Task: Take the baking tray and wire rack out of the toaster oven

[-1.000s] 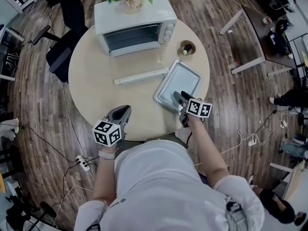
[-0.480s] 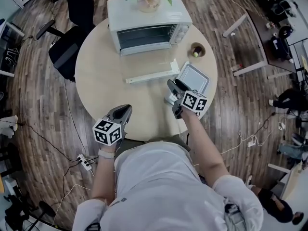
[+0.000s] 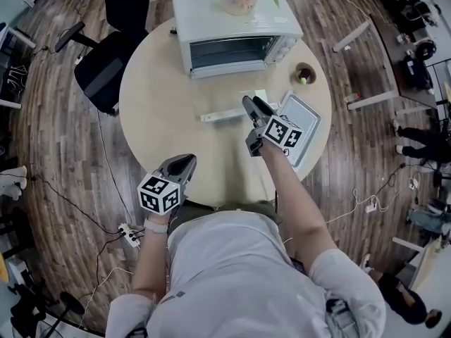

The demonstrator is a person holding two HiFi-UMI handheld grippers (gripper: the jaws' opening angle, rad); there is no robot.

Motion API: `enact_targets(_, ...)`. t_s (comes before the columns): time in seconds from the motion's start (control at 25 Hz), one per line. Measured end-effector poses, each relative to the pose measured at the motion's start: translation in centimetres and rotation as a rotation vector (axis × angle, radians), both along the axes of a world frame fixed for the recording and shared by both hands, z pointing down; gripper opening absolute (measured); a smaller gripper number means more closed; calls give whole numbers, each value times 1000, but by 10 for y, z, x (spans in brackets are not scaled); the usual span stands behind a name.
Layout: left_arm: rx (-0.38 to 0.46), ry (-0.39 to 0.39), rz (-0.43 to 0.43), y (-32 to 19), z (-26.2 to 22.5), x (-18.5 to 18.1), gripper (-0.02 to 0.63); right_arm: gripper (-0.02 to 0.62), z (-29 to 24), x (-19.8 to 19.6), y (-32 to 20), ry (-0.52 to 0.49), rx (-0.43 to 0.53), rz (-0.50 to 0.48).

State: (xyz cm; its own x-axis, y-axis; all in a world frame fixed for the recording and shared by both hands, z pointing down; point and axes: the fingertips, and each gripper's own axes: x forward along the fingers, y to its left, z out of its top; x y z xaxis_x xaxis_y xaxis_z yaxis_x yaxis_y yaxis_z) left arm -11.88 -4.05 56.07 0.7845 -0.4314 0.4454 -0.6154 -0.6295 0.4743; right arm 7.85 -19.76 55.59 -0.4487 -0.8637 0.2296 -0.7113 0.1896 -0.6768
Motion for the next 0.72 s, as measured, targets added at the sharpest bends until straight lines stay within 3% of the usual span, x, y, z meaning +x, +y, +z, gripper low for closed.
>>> enact_targets(0.52, -36, -21, -63, -28, 11, -38, 0, 218, 14, -19, -95, -24, 50, 37)
enact_targets(0.72, -49, -23, -86, -34, 13, -39, 0, 218, 15, -15, -125, -78, 58, 62)
